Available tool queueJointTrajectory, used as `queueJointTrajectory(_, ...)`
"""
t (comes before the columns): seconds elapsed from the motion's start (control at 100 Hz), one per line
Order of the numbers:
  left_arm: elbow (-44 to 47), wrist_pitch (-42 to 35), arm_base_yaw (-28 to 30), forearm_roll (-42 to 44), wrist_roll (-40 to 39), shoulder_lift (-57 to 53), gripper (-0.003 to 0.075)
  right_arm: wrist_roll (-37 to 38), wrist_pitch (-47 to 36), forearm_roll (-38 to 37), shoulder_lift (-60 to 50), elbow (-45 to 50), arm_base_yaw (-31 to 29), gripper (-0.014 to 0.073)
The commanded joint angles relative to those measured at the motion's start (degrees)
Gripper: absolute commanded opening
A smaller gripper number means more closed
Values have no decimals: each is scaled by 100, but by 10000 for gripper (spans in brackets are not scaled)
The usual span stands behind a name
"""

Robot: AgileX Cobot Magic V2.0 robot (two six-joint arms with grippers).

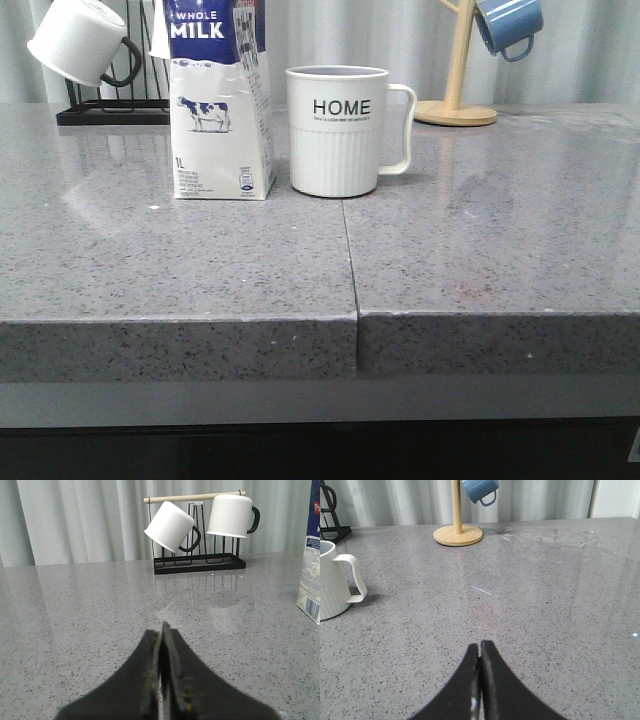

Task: Place milk next to cup

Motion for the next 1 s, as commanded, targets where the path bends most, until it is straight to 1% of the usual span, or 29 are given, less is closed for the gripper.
queueJointTrajectory(0.0, 296, -471, 9, -50, -56, -197, -21, -14, -506, -61, 53, -152, -26, -68)
queueJointTrajectory(0.1, 296, -471, 9, -50, -56, -197, -21, -32, -593, -294, 53, -130, -26, -68)
queueJointTrajectory(0.2, 296, -471, 9, -50, -56, -197, -21, -26, -860, -478, -64, 44, 116, -68)
queueJointTrajectory(0.34, 296, -471, 9, -50, -56, -197, -21, -26, -979, -452, -501, 438, 463, -68)
queueJointTrajectory(0.41, 296, -471, 9, -50, -56, -197, -21, -26, -1004, -396, -720, 666, 538, -68)
queueJointTrajectory(0.52, 296, -471, 9, -50, -56, -197, -21, -26, -1186, -229, -1018, 985, 514, -68)
queueJointTrajectory(0.86, 296, -471, 9, -50, -56, -197, -21, -26, -2409, -140, -1002, 1539, 485, -68)
queueJointTrajectory(0.99, 296, -471, 9, -50, -56, -197, -21, -26, -2444, -140, -1002, 1552, 472, -68)
